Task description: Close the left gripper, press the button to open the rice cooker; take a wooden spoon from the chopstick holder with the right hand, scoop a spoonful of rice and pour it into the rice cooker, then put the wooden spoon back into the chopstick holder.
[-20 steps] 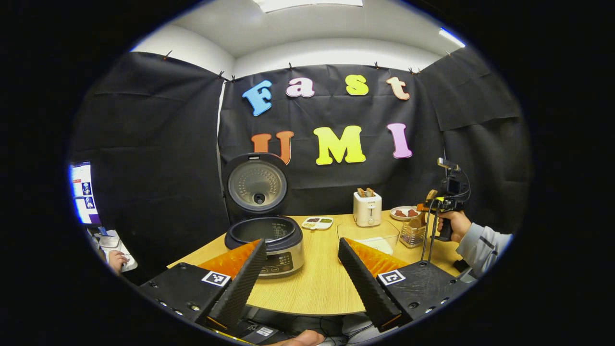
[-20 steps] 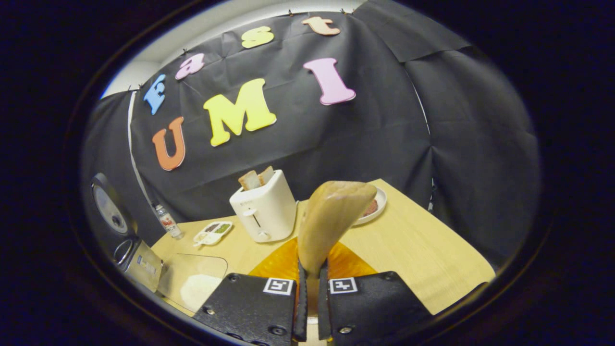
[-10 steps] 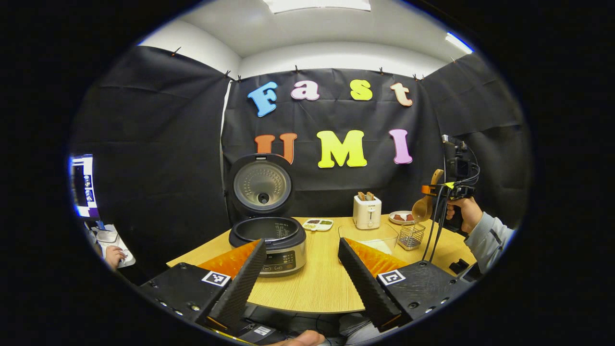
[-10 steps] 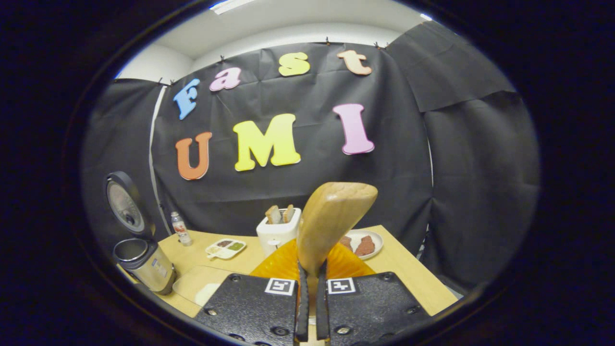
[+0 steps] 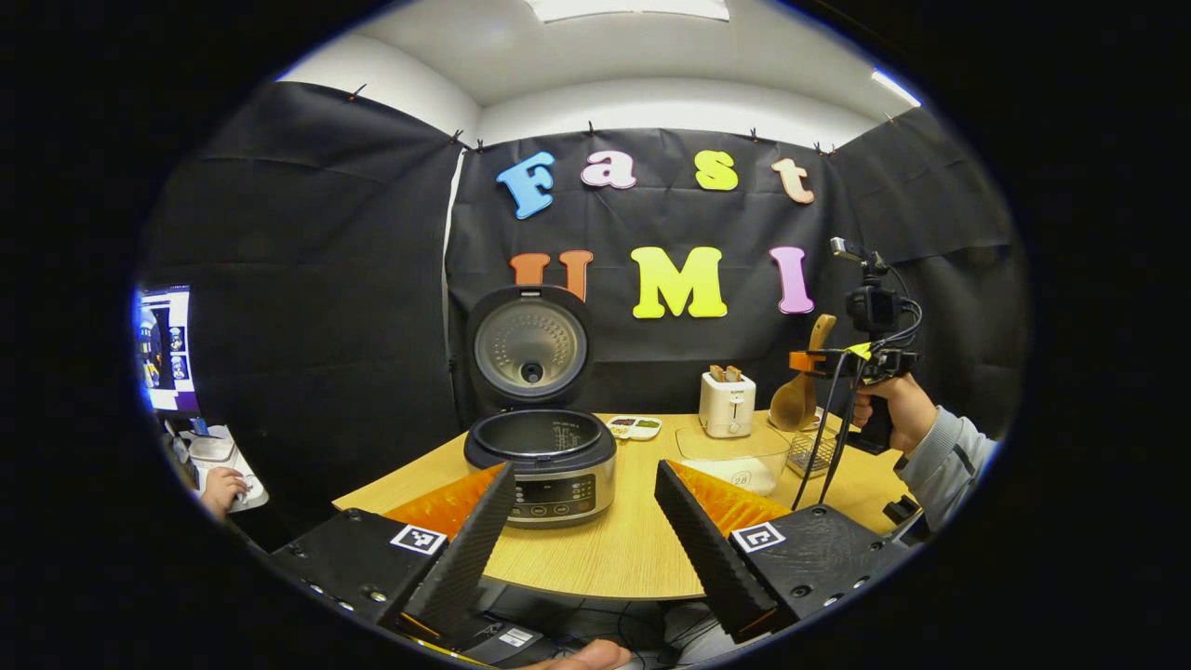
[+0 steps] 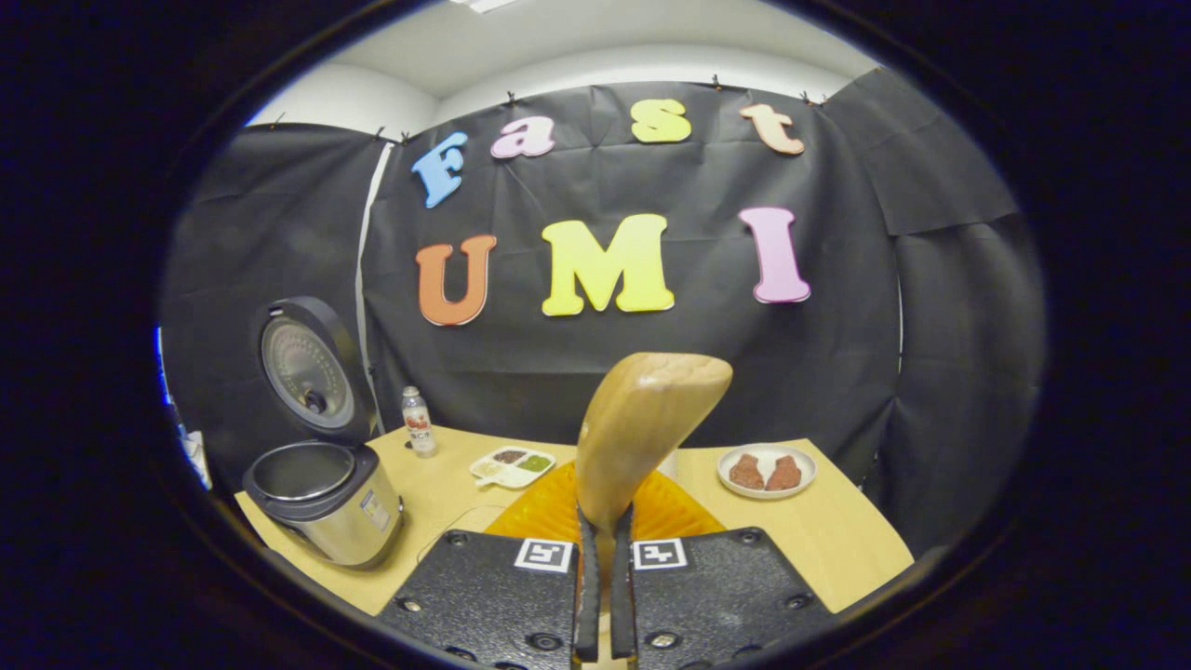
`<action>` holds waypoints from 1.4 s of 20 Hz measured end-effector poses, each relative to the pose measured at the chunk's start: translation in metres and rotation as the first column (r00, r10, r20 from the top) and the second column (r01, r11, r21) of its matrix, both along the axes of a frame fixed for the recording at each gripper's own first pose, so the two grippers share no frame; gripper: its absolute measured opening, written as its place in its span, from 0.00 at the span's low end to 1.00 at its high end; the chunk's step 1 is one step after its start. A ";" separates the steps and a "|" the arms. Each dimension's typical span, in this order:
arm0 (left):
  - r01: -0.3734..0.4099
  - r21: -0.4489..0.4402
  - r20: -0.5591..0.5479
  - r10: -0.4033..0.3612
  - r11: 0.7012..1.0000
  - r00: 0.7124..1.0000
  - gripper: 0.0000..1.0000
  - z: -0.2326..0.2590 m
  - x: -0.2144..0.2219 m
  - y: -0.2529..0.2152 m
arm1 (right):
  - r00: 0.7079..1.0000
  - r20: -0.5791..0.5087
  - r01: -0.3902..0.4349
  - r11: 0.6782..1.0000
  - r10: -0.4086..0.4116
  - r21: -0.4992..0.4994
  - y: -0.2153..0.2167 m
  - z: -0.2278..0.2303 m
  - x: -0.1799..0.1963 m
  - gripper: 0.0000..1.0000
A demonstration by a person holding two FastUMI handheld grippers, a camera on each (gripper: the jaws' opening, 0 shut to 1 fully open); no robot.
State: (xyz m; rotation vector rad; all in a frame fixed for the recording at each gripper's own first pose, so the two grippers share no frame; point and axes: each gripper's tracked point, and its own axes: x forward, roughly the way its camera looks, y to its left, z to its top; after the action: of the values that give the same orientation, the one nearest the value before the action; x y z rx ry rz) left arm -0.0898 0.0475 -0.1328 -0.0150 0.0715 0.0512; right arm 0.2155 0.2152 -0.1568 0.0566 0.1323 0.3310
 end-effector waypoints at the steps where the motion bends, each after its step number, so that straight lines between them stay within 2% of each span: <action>1: 0.001 -0.006 -0.005 -0.001 1.000 1.000 0.96 -0.002 0.000 0.001 | 1.000 -0.004 -0.003 1.000 0.003 -0.008 0.006 -0.007 0.002 0.10; 8: 0.000 -0.014 -0.022 0.000 1.000 1.000 0.96 -0.014 0.003 0.002 | 0.999 -0.042 -0.036 0.996 0.033 -0.079 0.041 -0.075 0.038 0.10; 11: 0.011 -0.010 -0.046 -0.012 1.000 0.999 0.96 -0.024 0.006 -0.003 | 0.998 -0.067 -0.007 0.985 -0.004 -0.174 0.037 -0.115 0.053 0.11; 13: 0.004 -0.007 -0.058 -0.004 1.000 0.998 0.96 -0.028 0.007 -0.001 | 0.996 -0.091 -0.016 0.982 -0.001 -0.189 0.040 -0.129 0.053 0.11; 16: 0.000 -0.011 -0.062 -0.001 1.000 0.998 0.96 -0.031 0.009 -0.001 | 0.981 -0.193 -0.053 0.991 0.028 -0.124 0.046 -0.146 0.043 0.11; 20: 0.004 -0.027 -0.064 -0.006 1.000 0.998 0.96 -0.032 0.013 -0.004 | 0.947 -0.306 -0.098 0.995 0.102 0.030 0.061 -0.149 0.025 0.10; 24: 0.006 -0.027 -0.072 -0.008 1.000 0.997 0.96 -0.033 0.013 -0.008 | 0.884 -0.425 -0.101 0.968 0.193 0.229 0.089 -0.148 0.015 0.11; 28: 0.012 -0.020 -0.066 -0.014 1.000 0.998 0.96 -0.033 0.015 -0.011 | 0.854 -0.480 -0.062 0.954 0.203 0.295 0.090 -0.150 0.019 0.11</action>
State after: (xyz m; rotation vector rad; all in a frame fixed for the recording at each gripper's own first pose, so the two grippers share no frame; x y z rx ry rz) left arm -0.0747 0.0362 -0.1655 -0.0325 0.1383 0.0381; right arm 0.2348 0.3051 -0.3064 0.4101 0.6190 0.4687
